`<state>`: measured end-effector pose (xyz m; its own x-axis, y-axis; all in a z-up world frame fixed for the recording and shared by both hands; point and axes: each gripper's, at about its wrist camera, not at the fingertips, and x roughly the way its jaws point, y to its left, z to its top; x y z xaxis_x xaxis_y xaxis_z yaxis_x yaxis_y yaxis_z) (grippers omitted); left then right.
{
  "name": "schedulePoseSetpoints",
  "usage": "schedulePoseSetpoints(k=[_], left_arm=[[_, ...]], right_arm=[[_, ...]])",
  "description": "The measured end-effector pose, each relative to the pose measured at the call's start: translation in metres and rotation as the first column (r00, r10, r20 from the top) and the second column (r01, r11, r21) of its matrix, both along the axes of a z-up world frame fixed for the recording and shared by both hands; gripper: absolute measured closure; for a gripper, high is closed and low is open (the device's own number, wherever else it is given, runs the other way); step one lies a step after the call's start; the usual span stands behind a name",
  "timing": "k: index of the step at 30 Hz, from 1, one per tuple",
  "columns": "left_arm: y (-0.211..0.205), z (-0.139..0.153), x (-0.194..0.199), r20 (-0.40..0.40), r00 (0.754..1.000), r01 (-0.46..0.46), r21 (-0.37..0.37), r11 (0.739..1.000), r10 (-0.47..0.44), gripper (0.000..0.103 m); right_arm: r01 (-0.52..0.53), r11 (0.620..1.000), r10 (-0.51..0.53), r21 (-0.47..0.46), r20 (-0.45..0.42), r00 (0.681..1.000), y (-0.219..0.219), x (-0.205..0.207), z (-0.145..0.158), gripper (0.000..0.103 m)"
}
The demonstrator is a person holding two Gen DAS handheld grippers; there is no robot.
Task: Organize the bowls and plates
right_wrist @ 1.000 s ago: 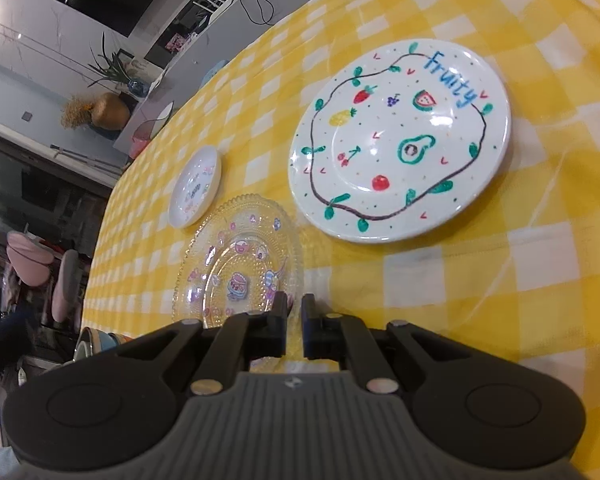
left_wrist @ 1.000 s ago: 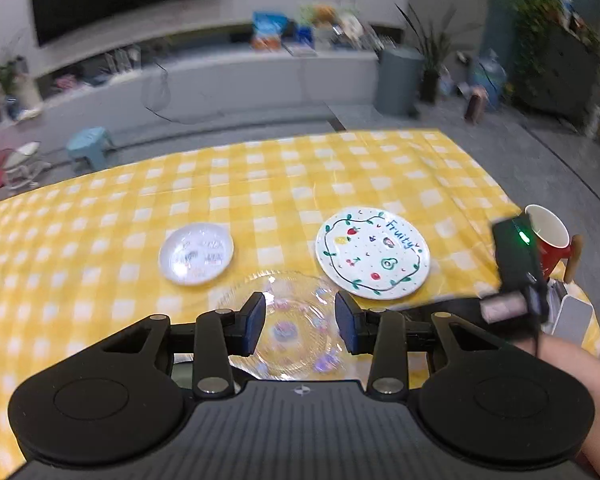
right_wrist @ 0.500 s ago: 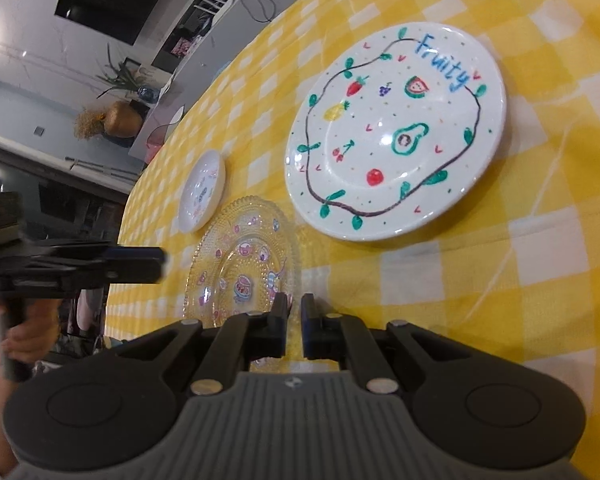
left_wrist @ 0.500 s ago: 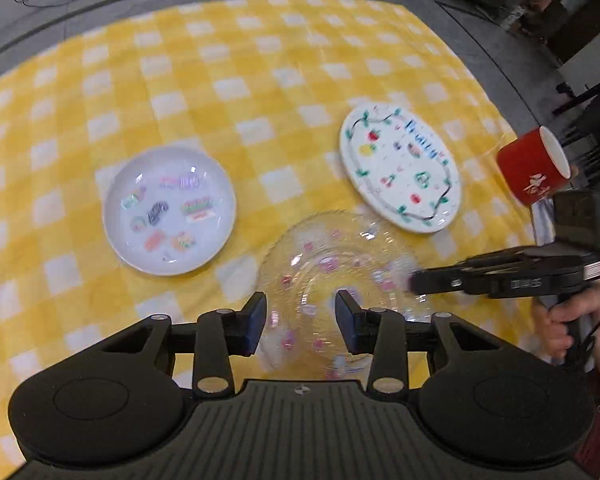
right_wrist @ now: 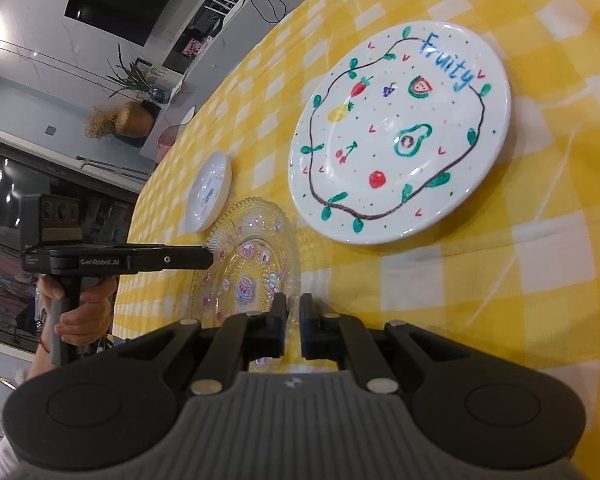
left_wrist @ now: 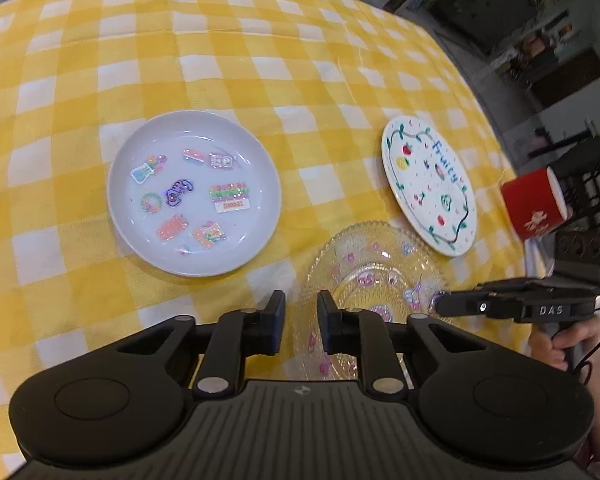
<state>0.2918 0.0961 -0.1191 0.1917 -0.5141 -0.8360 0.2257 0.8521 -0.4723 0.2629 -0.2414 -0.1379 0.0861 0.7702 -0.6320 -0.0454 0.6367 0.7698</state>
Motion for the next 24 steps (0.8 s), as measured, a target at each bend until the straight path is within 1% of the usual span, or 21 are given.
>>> schedulePoseSetpoints(k=[3, 5, 6, 9, 10, 11, 12, 14, 15, 17, 19, 22, 24], left_arm=[[0.002, -0.002, -0.005, 0.042, 0.999, -0.018, -0.032, 0.999, 0.020, 0.085], [0.001, -0.001, -0.008, 0.068, 0.998, -0.012, -0.029, 1.000, 0.014, 0.085], [0.001, -0.001, -0.007, 0.063, 0.998, -0.016, -0.034, 0.999, 0.018, 0.085], [0.008, -0.006, -0.001, 0.002, 0.998, -0.067, -0.074, 0.995, 0.068, 0.086], [0.009, -0.006, -0.001, -0.003, 0.997, -0.073, -0.079, 0.994, 0.073, 0.086], [0.009, -0.006, -0.001, 0.004, 0.997, -0.071, -0.078, 0.994, 0.072, 0.087], [0.007, -0.006, -0.003, 0.018, 0.997, -0.069, -0.075, 0.995, 0.070, 0.091], [0.003, -0.003, -0.007, 0.043, 0.996, -0.075, -0.058, 0.995, 0.078, 0.091], [0.003, -0.003, -0.007, 0.035, 0.995, -0.086, -0.053, 0.995, 0.088, 0.091], [0.006, -0.004, -0.002, -0.007, 0.991, -0.130, -0.064, 0.989, 0.130, 0.090], [0.005, -0.003, -0.001, -0.006, 0.989, -0.146, -0.055, 0.988, 0.146, 0.090], [-0.002, 0.000, -0.002, 0.010, 0.987, -0.158, -0.020, 0.987, 0.158, 0.089], [-0.005, 0.002, 0.001, -0.008, 0.986, -0.166, -0.006, 0.986, 0.166, 0.088]], right_arm=[[0.010, 1.000, -0.010, 0.015, -0.014, 1.000, -0.004, 0.000, -0.002, 0.100], [0.001, 1.000, -0.001, 0.016, -0.009, 1.000, -0.004, 0.000, -0.001, 0.100], [0.004, 1.000, -0.004, 0.018, -0.014, 1.000, -0.005, 0.000, -0.002, 0.100], [0.011, 1.000, -0.010, 0.023, -0.019, 1.000, -0.007, 0.000, -0.002, 0.100], [0.012, 1.000, -0.011, 0.023, -0.019, 1.000, -0.009, 0.000, -0.002, 0.101], [0.013, 1.000, -0.012, 0.023, -0.021, 1.000, -0.009, 0.000, -0.002, 0.101], [0.015, 1.000, -0.015, 0.024, -0.024, 1.000, -0.009, -0.001, -0.002, 0.101], [0.024, 0.999, -0.023, 0.028, -0.032, 0.999, -0.010, -0.001, -0.003, 0.101], [0.028, 0.999, -0.027, 0.033, -0.028, 0.999, -0.011, -0.001, -0.003, 0.100], [0.035, 0.999, -0.034, 0.039, -0.020, 0.999, -0.011, -0.003, -0.003, 0.100], [0.063, 0.997, -0.061, 0.054, -0.047, 0.997, -0.013, -0.004, -0.006, 0.100], [0.110, 0.991, -0.102, 0.075, -0.092, 0.990, -0.016, -0.007, -0.011, 0.100], [0.125, 0.989, -0.117, 0.075, -0.110, 0.987, -0.018, -0.008, -0.011, 0.100]])
